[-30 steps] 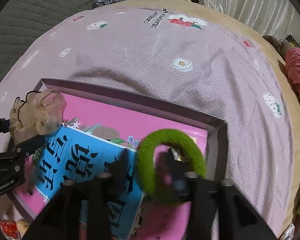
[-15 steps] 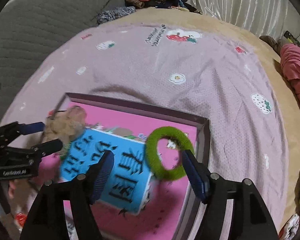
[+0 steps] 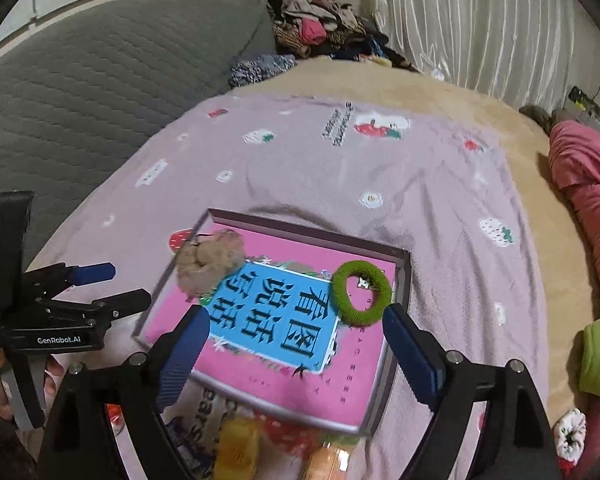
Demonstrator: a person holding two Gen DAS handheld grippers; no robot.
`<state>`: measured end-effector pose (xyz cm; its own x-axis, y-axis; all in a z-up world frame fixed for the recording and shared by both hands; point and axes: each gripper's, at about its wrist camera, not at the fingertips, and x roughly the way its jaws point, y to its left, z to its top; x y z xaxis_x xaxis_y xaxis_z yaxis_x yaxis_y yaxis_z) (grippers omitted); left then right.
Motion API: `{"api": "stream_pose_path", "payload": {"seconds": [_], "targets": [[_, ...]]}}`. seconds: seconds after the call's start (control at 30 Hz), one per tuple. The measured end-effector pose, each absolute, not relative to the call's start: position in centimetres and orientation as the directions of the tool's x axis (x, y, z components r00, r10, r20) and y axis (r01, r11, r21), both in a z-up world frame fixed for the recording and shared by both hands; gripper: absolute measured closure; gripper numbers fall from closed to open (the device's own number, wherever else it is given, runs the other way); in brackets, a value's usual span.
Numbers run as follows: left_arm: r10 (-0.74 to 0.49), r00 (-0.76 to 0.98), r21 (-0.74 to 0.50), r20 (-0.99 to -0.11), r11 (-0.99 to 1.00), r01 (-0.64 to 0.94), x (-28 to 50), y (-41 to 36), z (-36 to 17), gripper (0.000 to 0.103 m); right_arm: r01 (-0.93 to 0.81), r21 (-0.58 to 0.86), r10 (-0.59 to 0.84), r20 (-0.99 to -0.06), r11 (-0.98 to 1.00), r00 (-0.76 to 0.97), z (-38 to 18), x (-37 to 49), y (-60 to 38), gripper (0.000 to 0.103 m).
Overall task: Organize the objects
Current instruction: 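Pull both open tools back from the tray toward the remaining packages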
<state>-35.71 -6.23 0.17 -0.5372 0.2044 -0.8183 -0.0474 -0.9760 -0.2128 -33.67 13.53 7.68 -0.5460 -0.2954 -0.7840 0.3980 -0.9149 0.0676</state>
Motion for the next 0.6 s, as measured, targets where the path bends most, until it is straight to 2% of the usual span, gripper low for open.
{"api": "stream_pose_path", "payload": {"seconds": [0.07,0.2,0.37,0.5,0.6], "targets": [[0.204,-0.557,-0.222,-0.805,-0.974,-0.037,-34.3,-6.8,1.4,0.015,0.404,0.080,-0.309,-0.781,-0.911,-0.542,8.5,-32.3,13.3,0.012],[0.136,-0.590,-0.165,-0.796,-0.986,-0.005,-31.5,-6.7,3.9,0.014,0.433,0.093,-0.350,-0.749,-0.897,-0.563,10.8,-29.0,12.8,0.001],[0.054,-0.637,-0.063,-0.769,-0.998,-0.009,-27.8,-4.8,6.9,0.014,0.442,0.067,-0.348,-0.725,-0.895,-0.595,13.1,-25.2,12.3,0.001],[0.092,-0.638,-0.092,-0.765,-0.995,-0.034,-25.4,-3.9,8.4,0.014,0.433,0.058,-0.344,-0.705,-0.900,-0.621,14.5,-22.4,12.3,0.001],[0.059,-0.644,-0.054,-0.763,-0.998,-0.027,-24.0,-3.5,9.2,0.014,0.432,0.063,-0.351,-0.692,-0.900,-0.631,15.1,-20.6,12.6,0.001]]}}
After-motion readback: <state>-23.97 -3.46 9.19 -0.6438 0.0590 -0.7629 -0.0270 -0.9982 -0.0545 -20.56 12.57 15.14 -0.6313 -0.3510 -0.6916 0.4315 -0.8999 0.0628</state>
